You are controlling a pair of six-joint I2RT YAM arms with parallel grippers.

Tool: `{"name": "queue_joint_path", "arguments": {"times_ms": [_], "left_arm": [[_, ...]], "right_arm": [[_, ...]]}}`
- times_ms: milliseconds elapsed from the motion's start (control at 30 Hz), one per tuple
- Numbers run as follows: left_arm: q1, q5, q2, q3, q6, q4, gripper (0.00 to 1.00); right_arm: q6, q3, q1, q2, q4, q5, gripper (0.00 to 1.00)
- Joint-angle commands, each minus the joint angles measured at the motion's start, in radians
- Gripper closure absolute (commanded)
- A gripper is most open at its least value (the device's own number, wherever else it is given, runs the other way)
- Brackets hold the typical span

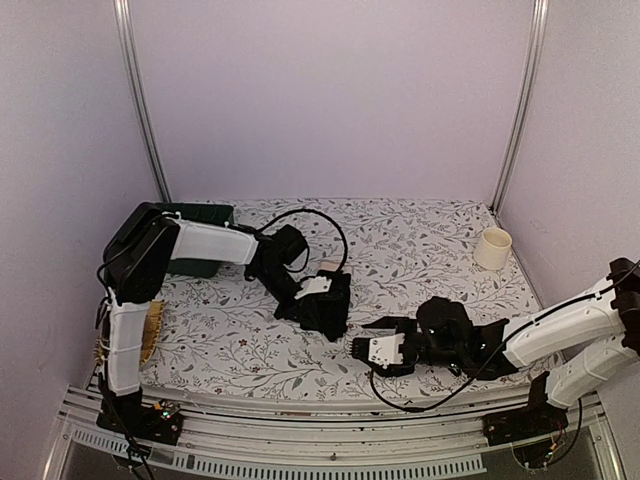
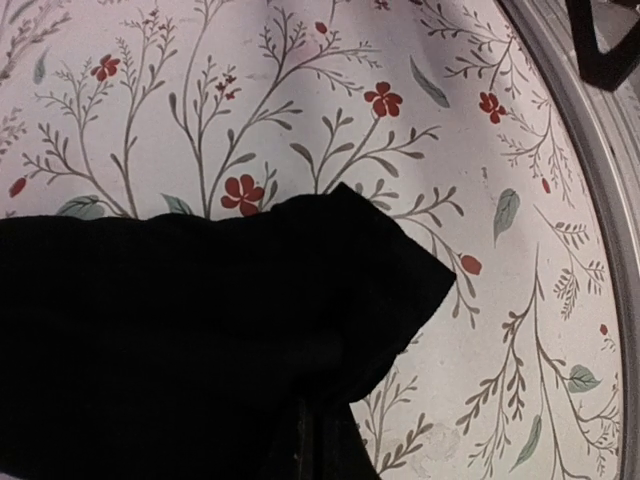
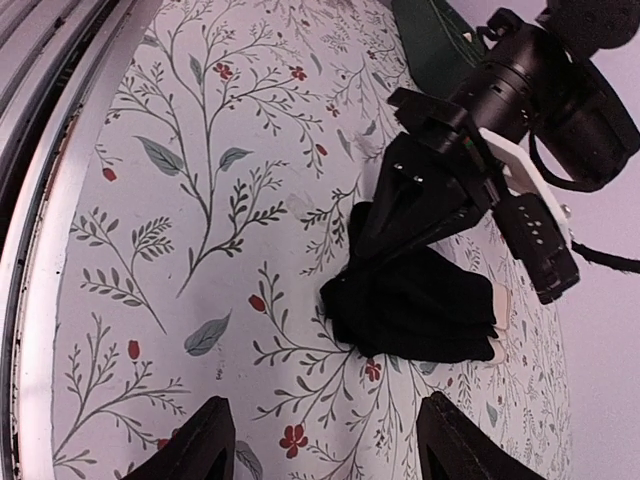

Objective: Roll the underwear
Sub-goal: Pick up the underwear from the center of the board, then roll the underwear at the center of the board.

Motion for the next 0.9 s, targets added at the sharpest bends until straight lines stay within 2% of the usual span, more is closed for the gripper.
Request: {"name": "queue_joint_path", "arguments": {"times_ms": [0, 233, 300, 367, 500, 867], "left_arm": [[0.045, 0.161, 0.077, 0.086, -0.032, -0.175, 1.0], [0.078, 0.238, 0.196, 0.205, -0.056, -0.3, 1.0], [0.077, 0.236, 0.206, 0.204, -0.056, -0.301, 1.0], [0.077, 0.227, 0.207, 0.203, -0.049, -0.301, 1.0], [0.077, 0.225, 0.201, 0.2, -0.043, -0.301, 1.0], [0.075, 0.208, 0.207, 0.21, -0.043, -0.307, 1.0]], "right_arm": [[-0.078, 0.061, 0.06, 0.124, 0.011, 0.058, 0.38], [-0.181, 0.202, 0.081, 0.393, 0.077, 0.249, 0.39], [-0.217, 0.214, 0.079, 0.426, 0.114, 0.275, 0.35], [-0.236, 0.22, 0.065, 0.439, 0.129, 0.255, 0.31], [-0.237, 0.242, 0.012, 0.452, 0.129, 0.205, 0.29], [-0.377, 0.343, -0.047, 0.52, 0.092, 0.04, 0.21]]}}
